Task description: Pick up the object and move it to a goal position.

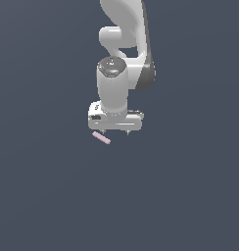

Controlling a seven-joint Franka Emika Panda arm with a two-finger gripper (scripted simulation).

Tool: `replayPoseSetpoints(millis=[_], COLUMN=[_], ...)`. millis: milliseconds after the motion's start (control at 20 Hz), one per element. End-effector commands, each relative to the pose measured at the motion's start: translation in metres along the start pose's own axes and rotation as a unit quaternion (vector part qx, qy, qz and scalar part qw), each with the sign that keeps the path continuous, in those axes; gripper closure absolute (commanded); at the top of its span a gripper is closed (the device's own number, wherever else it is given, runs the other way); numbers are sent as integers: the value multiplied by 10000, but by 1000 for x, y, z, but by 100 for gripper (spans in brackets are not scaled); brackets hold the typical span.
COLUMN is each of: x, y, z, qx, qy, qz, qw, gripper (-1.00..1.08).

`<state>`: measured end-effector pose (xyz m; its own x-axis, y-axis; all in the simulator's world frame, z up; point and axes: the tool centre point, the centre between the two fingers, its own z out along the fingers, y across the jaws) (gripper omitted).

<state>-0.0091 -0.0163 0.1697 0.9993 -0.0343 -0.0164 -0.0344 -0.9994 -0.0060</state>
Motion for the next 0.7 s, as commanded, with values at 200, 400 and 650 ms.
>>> replayPoseSetpoints(millis=[200,400,650], x=[2,6,6], y=[7,22,25], z=[-5,-17,-20], qx=[3,9,10], qy=[30,96,108], qz=[52,178,206], qw=[10000,9998,9997], gripper=[-92,-92,-92])
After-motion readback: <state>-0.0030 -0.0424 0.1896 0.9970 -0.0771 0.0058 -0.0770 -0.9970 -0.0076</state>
